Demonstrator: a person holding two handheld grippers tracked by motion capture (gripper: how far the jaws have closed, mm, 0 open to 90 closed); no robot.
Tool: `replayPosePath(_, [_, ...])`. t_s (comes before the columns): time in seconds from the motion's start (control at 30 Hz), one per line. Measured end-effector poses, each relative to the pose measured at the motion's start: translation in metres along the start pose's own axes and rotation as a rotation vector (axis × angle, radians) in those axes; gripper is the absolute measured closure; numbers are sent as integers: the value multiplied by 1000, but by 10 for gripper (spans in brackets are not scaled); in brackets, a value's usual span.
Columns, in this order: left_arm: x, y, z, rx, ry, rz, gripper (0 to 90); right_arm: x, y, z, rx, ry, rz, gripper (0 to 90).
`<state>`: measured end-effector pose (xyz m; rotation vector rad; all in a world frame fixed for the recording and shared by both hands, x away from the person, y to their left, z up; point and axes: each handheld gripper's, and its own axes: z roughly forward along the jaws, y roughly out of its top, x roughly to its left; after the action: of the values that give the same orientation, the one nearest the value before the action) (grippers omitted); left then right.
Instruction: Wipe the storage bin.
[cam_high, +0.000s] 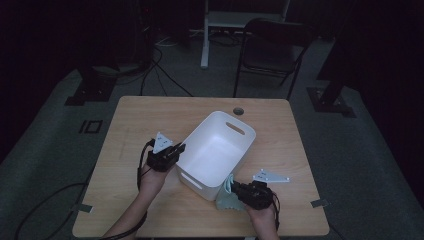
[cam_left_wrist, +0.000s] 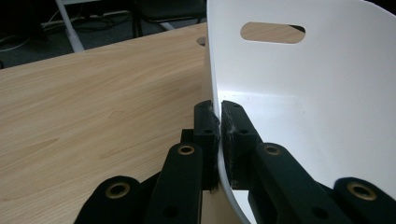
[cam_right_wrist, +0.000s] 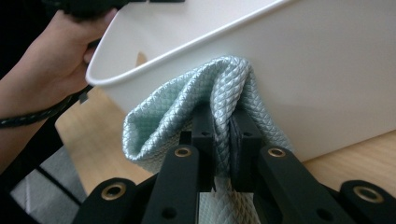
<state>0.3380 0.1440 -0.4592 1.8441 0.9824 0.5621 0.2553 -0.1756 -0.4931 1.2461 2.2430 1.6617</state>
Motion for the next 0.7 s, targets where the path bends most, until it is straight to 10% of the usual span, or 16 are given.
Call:
replayPosePath(0.23, [1, 0, 0, 6, -16, 4, 856, 16, 6, -8, -50, 47, -38, 827])
replayPosePath(0.7, [2, 0, 1, -4, -17, -1, 849, -6, -2, 3, 3, 11, 7, 828])
